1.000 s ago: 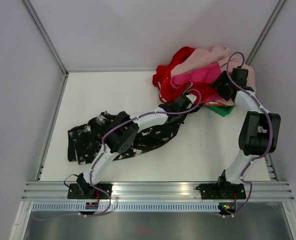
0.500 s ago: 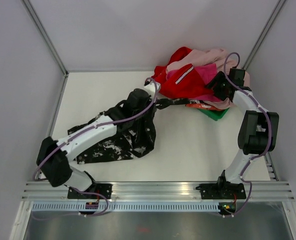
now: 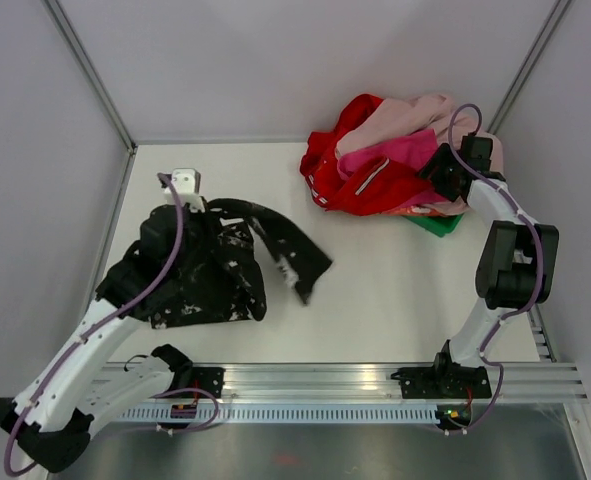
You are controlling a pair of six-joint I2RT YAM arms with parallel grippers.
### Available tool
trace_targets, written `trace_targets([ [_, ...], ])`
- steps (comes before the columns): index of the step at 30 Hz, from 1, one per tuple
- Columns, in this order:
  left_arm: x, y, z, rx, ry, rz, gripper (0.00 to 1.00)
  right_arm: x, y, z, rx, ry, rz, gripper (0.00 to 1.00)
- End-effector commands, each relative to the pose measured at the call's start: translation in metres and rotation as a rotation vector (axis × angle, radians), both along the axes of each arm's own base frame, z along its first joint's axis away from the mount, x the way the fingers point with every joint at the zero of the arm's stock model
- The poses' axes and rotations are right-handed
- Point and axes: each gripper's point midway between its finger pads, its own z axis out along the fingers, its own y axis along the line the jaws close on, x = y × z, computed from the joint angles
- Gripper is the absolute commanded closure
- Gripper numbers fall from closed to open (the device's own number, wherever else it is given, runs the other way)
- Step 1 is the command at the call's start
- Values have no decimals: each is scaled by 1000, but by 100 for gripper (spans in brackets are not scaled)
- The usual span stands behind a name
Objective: Fold and stack the trousers
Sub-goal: Move the trousers to the center of the board
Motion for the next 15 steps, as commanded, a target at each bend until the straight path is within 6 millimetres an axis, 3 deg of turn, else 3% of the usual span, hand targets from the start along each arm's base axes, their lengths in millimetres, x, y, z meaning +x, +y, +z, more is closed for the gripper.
trace_targets([
  [1, -8, 15, 12, -13, -25, 29, 98, 3, -52, 23, -137, -68, -138, 24],
  [4, -12, -13, -4, -28, 28, -118, 97, -2, -39, 35, -144, -91, -54, 24],
  [6, -17, -39, -23, -68, 87, -239, 96, -12, -33, 53, -168, -106, -26, 23],
  [7, -18, -50, -42, -67, 143, -282, 96, -20, -31, 68, -188, -120, -8, 21],
  [9, -15, -57, -55, -78, 179, -291, 96, -32, -29, 78, -197, -123, 1, 20],
  [10, -13, -61, -68, -66, 215, -294, 96, -41, -27, 97, -202, -155, 1, 20],
  [12, -11, -66, -75, -73, 232, -302, 93, -60, -19, 94, -187, -133, 8, 20],
  [13, -10, -66, -79, -72, 244, -299, 79, -73, -14, 108, -187, -166, 6, 20],
  [14, -8, -67, -84, -68, 259, -289, 68, -86, -8, 91, -170, -130, -3, 20],
  [15, -7, -66, -86, -65, 268, -283, 33, -95, -4, 86, -159, -123, -12, 20],
])
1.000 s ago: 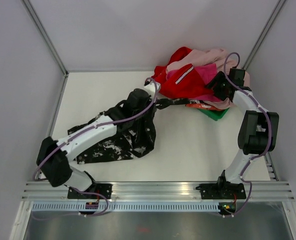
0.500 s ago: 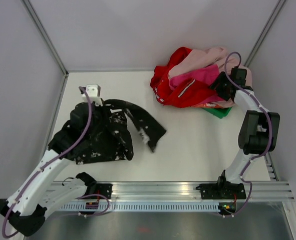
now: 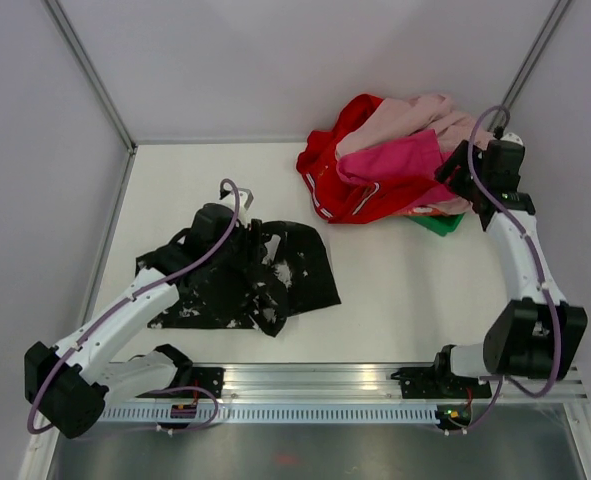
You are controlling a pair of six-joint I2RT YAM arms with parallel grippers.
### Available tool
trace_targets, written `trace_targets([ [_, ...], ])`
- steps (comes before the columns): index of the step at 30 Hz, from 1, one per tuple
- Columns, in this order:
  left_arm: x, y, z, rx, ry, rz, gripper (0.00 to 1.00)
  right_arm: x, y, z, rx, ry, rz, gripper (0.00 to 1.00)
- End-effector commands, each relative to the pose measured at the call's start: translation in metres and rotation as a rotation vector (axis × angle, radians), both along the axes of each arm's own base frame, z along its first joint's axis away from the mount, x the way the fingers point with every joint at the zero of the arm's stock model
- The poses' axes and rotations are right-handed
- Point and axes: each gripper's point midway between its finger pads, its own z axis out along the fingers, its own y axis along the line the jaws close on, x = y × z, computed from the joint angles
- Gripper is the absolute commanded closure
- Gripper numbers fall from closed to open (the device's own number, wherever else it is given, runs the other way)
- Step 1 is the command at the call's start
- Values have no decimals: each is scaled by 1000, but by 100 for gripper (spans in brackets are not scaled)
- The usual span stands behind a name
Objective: Fold and stack the trousers
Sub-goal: Move the trousers to the center of the board
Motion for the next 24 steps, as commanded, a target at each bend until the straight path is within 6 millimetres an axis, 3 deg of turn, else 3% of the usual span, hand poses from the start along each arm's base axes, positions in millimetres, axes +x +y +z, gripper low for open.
trace_targets([
  [1, 7, -15, 19, -84, -30, -6, 23, -43, 12, -9, 10, 25, -19, 21],
  [2, 8, -14, 21, -83, -30, 7, 7, -58, 12, -37, 36, 78, -63, 23],
  [3, 9, -13, 23, -80, -32, 18, 1, -66, 11, -47, 48, 95, -93, 25],
  [4, 10, -10, 29, -77, -39, 35, 0, -76, 8, -54, 48, 99, -126, 28],
  [5, 10, -9, 34, -78, -46, 39, 0, -90, 2, -80, 39, 156, -174, 31],
  [10, 5, 4, 63, -78, -91, 71, 0, -106, -6, -126, 87, 219, -312, 34],
  [13, 0, 17, 78, -58, -131, 98, 0, -99, -11, -139, 110, 221, -371, 34],
  [16, -9, 33, 82, -25, -140, 133, 0, -76, -13, -140, 138, 178, -389, 36],
  [20, -17, 47, 79, -9, -150, 167, 0, -44, -17, -150, 159, 175, -408, 43],
  [21, -17, 50, 74, 4, -146, 181, 0, -41, -18, -167, 154, 221, -416, 44],
  [23, -18, 54, 73, 7, -146, 198, 0, -25, -25, -166, 132, 217, -440, 45],
  [24, -18, 56, 70, 16, -140, 205, 0, -23, -29, -179, 120, 245, -454, 45],
])
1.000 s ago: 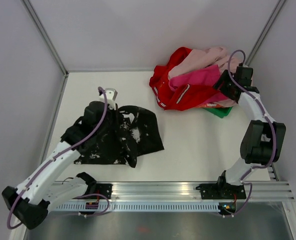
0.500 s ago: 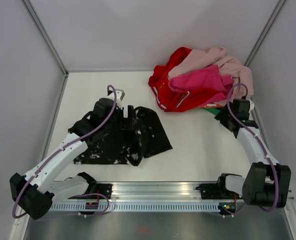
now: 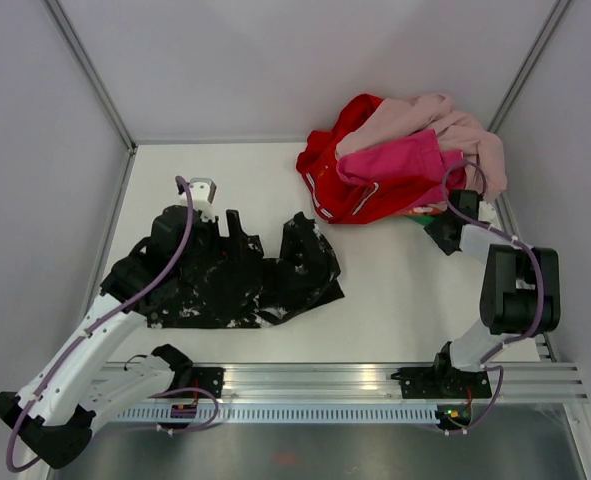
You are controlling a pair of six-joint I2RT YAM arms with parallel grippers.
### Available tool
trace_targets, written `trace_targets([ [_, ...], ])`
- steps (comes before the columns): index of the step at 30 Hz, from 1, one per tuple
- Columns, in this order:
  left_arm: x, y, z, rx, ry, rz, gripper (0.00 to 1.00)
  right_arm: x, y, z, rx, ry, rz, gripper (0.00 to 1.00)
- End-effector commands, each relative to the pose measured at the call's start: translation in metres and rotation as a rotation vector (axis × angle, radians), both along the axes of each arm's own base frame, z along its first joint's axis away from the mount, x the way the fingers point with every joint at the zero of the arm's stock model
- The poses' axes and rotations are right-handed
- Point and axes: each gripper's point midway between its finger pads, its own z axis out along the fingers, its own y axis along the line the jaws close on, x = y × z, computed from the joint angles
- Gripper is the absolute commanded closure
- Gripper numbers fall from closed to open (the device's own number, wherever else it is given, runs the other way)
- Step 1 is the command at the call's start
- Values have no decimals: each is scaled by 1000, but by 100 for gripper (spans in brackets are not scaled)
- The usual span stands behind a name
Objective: Fold and stack the trousers
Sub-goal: Move the trousers to the center of the board
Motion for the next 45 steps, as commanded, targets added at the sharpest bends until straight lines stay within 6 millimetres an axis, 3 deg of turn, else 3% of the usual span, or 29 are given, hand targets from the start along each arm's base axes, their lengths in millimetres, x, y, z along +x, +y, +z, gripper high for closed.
trace_targets([
  [1, -1, 13, -11, 46, 25, 64, 0, 41, -19, 12, -45, -80, -76, 45],
  [6, 4, 14, -20, 85, 46, 73, 0, 69, -55, 24, -128, -97, -164, 46],
  [7, 7, 13, -26, 103, 62, 70, 0, 77, -68, 36, -158, -121, -194, 45],
  [9, 11, 11, -31, 118, 71, 70, 0, 85, -83, 32, -186, -109, -212, 45],
  [10, 13, 10, -35, 131, 80, 69, 0, 97, -97, 43, -194, -137, -233, 45],
  [12, 20, 6, -49, 165, 119, 64, 0, 107, -107, 31, -190, -107, -229, 45],
  [13, 23, 4, -52, 175, 127, 61, 0, 120, -117, 42, -195, -130, -238, 45],
  [15, 31, -2, -67, 200, 164, 55, 0, 130, -126, 32, -206, -107, -228, 45],
  [16, 37, -7, -69, 196, 160, 48, 0, 142, -135, 44, -214, -139, -234, 45],
  [18, 47, -20, -80, 190, 185, 27, 0, 153, -141, 37, -204, -139, -207, 45],
  [20, 62, -38, -76, 143, 164, 4, 0, 168, -148, 50, -200, -169, -175, 45],
  [22, 76, -52, -87, 113, 184, 12, 0, 174, -140, 61, -186, -188, -105, 45],
  [24, 94, -73, -79, 42, 165, -6, 0, 175, -125, 79, -158, -236, -25, 43],
  [25, 102, -83, -93, 44, 198, -18, 0, 176, -110, 87, -124, -259, 55, 42],
  [26, 115, -97, -82, 5, 165, -36, 0, 171, -101, 110, -113, -299, 87, 39],
  [27, 120, -109, -84, -21, 171, -67, 0, 160, -92, 107, -86, -288, 109, 36],
  [28, 128, -116, -101, -13, 202, -69, 0, 155, -76, 114, -43, -315, 167, 34],
  [29, 141, -127, -89, -40, 175, -73, 0, 146, -65, 141, -42, -367, 196, 29],
  [31, 157, -140, -109, -31, 205, -78, 0, 122, -45, 138, -8, -343, 240, 25],
  [32, 168, -151, -98, -57, 183, -97, 0, 109, -34, 163, -18, -382, 270, 20],
  [33, 176, -158, -99, -65, 178, -107, 0, 93, -19, 153, -2, -346, 295, 18],
  [34, 189, -170, -102, -85, 175, -114, 0, 82, -8, 175, -16, -393, 321, 13],
  [37, 211, -191, -98, -139, 161, -120, 0, 58, 25, 177, -5, -407, 394, 6],
  [38, 216, -199, -119, -139, 201, -128, 0, 53, 32, 172, 5, -399, 407, 5],
  [39, 219, -207, -123, -172, 216, -132, 0, 48, 45, 160, 35, -384, 421, 5],
  [40, 225, -216, -120, -203, 211, -145, 1, 46, 52, 155, 51, -381, 431, 5],
  [41, 225, -226, -137, -230, 255, -159, 1, 43, 60, 145, 65, -368, 440, 4],
  [43, 229, -243, -150, -293, 284, -188, 2, 47, 66, 132, 77, -356, 428, 2],
  [45, 234, -255, -151, -337, 290, -206, 2, 55, 69, 115, 49, -318, 420, 2],
])
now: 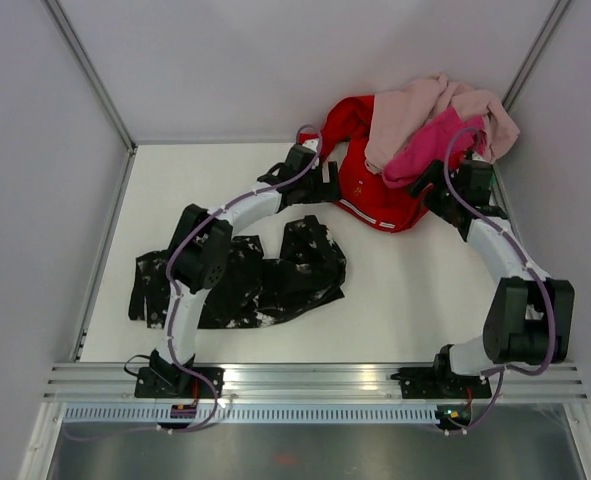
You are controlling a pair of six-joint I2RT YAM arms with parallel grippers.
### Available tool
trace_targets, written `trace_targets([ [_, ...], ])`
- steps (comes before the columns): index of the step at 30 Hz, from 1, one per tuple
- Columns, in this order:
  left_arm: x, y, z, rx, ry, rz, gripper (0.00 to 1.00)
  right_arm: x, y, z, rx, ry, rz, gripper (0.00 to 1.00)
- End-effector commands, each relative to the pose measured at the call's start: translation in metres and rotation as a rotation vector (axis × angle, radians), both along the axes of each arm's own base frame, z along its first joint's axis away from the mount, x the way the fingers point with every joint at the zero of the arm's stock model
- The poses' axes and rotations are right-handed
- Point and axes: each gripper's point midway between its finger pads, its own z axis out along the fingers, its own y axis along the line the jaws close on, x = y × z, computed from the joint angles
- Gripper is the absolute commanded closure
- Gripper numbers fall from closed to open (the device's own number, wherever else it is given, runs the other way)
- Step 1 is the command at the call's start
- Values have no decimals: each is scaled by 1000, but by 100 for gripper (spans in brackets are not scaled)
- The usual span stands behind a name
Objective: Fold and stack the trousers
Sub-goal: Move the trousers to the center of the board
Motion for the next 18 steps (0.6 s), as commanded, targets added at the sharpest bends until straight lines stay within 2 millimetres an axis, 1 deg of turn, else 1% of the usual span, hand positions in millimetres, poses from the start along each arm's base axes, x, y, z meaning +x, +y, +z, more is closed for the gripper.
trace_targets([
  [1, 4, -40, 5, -177, 47, -46, 2, 13, 3, -37, -17, 64, -26, 2],
  [2, 4, -43, -9, -185, 78, -47, 2, 22, 5, -33, -24, 60, -25, 2],
  [3, 5, -49, -8, -198, 81, -57, 2, 29, 3, -50, -36, 105, -31, 2],
  [4, 4, -55, -10, -213, 85, -75, 2, 33, 1, -57, -43, 133, -37, 3],
  [5, 3, -59, -13, -215, 87, -86, 1, 46, -2, -47, -55, 114, -47, 4],
  [6, 3, -67, -21, -219, 92, -102, 1, 53, -7, -60, -74, 145, -64, 4],
  [7, 2, -75, -20, -240, 91, -133, 1, 58, -10, -61, -87, 151, -70, 9],
  [8, 2, -80, -21, -259, 92, -145, 1, 71, -11, -47, -92, 115, -74, 14],
  [9, 2, -87, -25, -275, 93, -162, 1, 78, -12, -49, -95, 113, -76, 20],
  [10, 1, -93, -24, -300, 93, -183, 1, 84, -14, -44, -103, 99, -80, 40],
  [11, 5, -99, -18, -335, 73, -179, 1, 95, -15, -29, -109, 53, -82, 52],
  [12, 9, -104, -11, -353, 59, -176, 1, 102, -16, -23, -112, 38, -86, 63],
  [13, 10, -108, -19, -372, 84, -167, 1, 107, -22, -17, -131, 25, -109, 91],
  [14, 13, -112, -14, -397, 74, -167, 1, 117, -27, 4, -140, -21, -126, 100],
  [16, 16, -117, -7, -440, 80, -156, 1, 129, -36, 30, -147, -85, -153, 100],
  [17, 19, -119, 1, -464, 62, -154, 1, 137, -50, 53, -151, -140, -195, 100],
  [18, 20, -120, 5, -478, 58, -151, 1, 141, -59, 66, -153, -175, -225, 100],
])
